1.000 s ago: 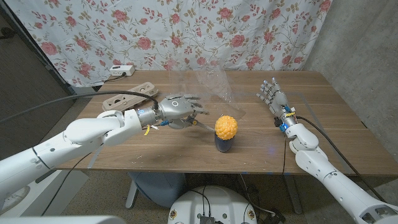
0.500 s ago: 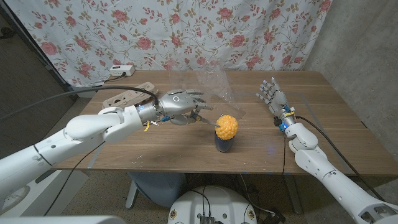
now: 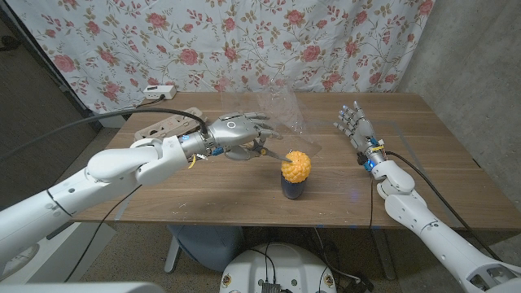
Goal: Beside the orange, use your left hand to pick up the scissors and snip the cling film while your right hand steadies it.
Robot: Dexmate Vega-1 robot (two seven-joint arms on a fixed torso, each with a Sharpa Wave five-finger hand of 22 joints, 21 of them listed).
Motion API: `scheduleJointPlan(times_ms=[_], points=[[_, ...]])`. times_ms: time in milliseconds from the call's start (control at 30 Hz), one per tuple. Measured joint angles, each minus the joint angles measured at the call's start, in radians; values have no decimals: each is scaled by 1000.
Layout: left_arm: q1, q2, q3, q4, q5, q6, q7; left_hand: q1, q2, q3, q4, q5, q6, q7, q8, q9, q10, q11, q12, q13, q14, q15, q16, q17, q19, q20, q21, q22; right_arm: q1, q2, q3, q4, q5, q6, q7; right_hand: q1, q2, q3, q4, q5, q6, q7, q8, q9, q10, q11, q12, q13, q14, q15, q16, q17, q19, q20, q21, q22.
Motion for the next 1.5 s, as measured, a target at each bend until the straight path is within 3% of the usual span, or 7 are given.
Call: scheduleJointPlan(times_ms=[833,933,1500], points=[[44,-126,-21,9,-65,67,51,21,0,-11,3,-4,5,-5,0,0,-4,-4,6,-2,0,0,0,9,0,0,0,0,-25,-24,4,-52,-7,-22,-28,0,0,0,0,0,0,0,0,0,0,0,0,0,0,0,0,0,0,0,0,0],[56,-142,-23,14,-72,101,119,21,0,-11,3,-4,5,-5,0,0,-4,-4,6,-4,0,0,0,9,0,0,0,0,-32,-29,5,-64,-8,-24,-31,0,0,0,0,0,0,0,0,0,0,0,0,0,0,0,0,0,0,0,0,0],[102,-197,-22,46,-94,155,237,20,3,-19,3,-9,11,-10,0,0,-4,-4,12,-5,0,0,0,12,0,0,0,0,-35,-32,-5,-79,-20,-41,-42,0,0,0,0,0,0,0,0,0,0,0,0,0,0,0,0,0,0,0,0,0]])
